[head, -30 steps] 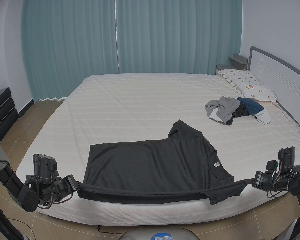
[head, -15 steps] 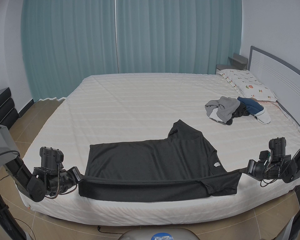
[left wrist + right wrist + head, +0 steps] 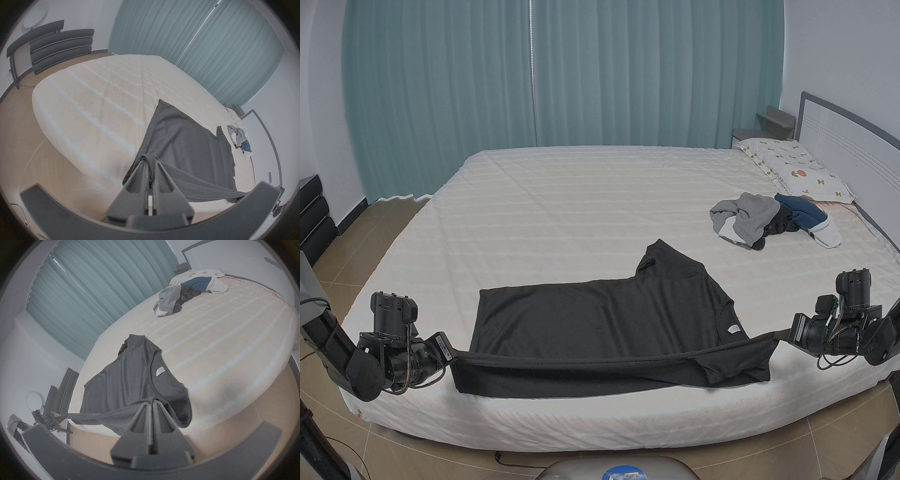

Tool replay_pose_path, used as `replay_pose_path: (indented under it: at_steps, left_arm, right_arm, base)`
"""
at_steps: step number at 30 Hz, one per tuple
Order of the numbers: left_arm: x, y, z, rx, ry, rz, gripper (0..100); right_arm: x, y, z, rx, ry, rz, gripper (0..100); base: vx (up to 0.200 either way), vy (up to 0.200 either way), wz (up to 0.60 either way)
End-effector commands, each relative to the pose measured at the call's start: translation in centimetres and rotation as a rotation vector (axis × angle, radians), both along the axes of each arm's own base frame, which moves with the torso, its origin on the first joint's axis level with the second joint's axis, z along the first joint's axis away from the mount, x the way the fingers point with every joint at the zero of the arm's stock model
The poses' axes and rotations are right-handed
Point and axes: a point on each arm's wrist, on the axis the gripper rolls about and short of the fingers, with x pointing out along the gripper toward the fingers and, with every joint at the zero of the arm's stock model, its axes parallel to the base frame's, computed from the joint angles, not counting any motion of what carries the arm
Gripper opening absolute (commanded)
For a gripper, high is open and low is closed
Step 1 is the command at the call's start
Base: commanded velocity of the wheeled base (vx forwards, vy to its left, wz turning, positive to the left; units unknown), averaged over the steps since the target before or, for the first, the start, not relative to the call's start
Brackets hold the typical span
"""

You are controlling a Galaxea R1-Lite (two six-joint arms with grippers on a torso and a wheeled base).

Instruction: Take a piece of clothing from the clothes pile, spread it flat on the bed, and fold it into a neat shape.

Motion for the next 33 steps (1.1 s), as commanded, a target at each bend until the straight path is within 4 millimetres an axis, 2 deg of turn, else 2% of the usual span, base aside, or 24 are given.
replay_pose_path:
  at_steps: [1,5,10,19,25,28,33]
  left_arm:
    - [0.4,-0.4,-0.6,-0.001,0.017,-0.014,0]
    - [0.7,-0.7,-0.5,-0.003,0.009,-0.020,0]
    - [1.0,-0.7,-0.1,-0.003,-0.008,-0.018,0]
    - [0.5,-0.7,0.1,-0.003,-0.011,-0.020,0]
    - [-0.2,-0.5,2.1,-0.009,-0.083,-0.016,0]
    - [-1.0,-0.5,2.2,-0.005,-0.060,-0.020,0]
    - [-1.0,-0.5,1.9,-0.001,-0.042,-0.022,0]
  right_arm:
    - [0.1,-0.3,0.4,0.001,-0.018,-0.012,0]
    - [-0.1,-0.7,0.6,0.003,-0.022,-0.029,0]
    - [-1.2,-0.6,0.5,0.001,-0.009,-0.028,0]
    - [-2.0,-0.8,0.8,0.004,-0.015,-0.038,0]
    - [-3.6,-0.5,1.1,0.005,-0.019,-0.022,0]
    - [-4.2,-0.5,1.2,0.005,-0.024,-0.022,0]
    - [-4.5,-0.5,1.2,0.007,-0.022,-0.022,0]
  base:
    - [0.000,0.000,0.00]
    - [0.000,0.000,0.00]
    - [0.000,0.000,0.00]
    - [0.000,0.000,0.00]
    - [0.000,0.000,0.00]
    - [0.000,0.000,0.00]
    - [0.000,0.000,0.00]
